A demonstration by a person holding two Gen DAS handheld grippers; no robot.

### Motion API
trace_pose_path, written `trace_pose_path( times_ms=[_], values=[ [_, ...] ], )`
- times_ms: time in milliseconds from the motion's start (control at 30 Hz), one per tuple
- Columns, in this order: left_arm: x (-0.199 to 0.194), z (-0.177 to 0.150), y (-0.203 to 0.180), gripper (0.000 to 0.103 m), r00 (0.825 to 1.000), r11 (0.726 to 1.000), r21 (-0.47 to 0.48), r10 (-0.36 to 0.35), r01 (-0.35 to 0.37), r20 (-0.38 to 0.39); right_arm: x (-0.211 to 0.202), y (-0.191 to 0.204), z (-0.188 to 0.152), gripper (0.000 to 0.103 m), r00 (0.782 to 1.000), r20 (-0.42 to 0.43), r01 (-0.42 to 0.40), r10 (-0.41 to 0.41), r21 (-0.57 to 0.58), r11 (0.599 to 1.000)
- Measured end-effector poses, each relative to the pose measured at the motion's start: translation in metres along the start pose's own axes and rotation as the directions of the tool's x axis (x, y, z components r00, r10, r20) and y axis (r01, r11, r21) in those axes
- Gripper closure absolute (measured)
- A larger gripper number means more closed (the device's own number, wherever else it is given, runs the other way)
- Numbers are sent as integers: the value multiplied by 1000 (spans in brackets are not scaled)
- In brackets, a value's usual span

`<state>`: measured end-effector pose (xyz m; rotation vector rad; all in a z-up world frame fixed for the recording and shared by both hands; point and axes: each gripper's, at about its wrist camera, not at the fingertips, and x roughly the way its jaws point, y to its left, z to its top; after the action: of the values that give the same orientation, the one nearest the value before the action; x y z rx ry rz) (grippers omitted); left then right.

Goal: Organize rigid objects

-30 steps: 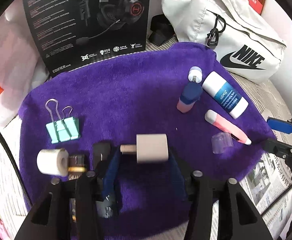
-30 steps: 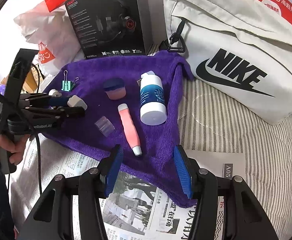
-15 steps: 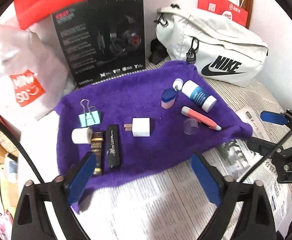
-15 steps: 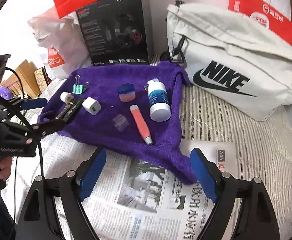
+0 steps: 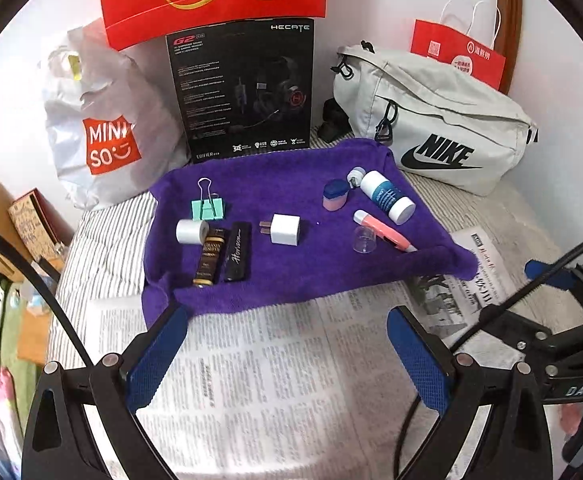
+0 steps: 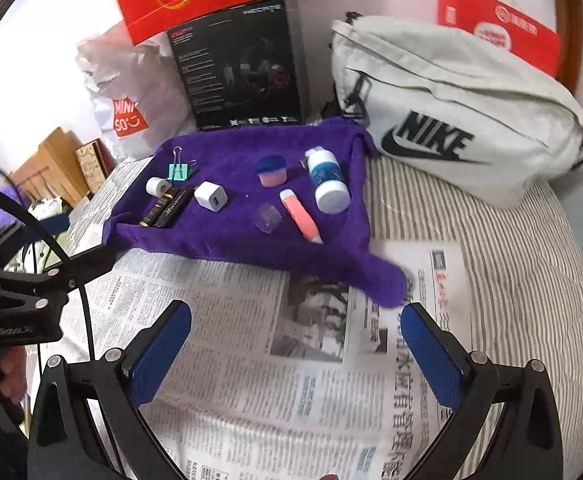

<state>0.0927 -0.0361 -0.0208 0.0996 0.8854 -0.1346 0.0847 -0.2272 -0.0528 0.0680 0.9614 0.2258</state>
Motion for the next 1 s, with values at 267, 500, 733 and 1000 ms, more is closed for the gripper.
trace_pose_path(
  times_ms=[267, 500, 733, 1000],
  values=[
    [-25, -13, -5, 2, 999, 999, -49, -2, 4, 36, -19, 4, -2, 0, 997, 22, 78, -79, 26, 997],
    [-40, -18, 1, 2, 999, 994, -107, -13, 18, 48, -37, 14, -5, 0, 993, 46, 105, -105, 6, 994],
    [-42, -20, 8, 2, 999, 992, -123, 7, -2, 43, -43, 13, -8, 0, 992, 51, 115, -115, 7, 993],
    [-43, -21, 8, 2, 999, 993, -117, 27, -23, 38, -44, 9, -12, 0, 991, 46, 123, -124, 14, 992]
  ],
)
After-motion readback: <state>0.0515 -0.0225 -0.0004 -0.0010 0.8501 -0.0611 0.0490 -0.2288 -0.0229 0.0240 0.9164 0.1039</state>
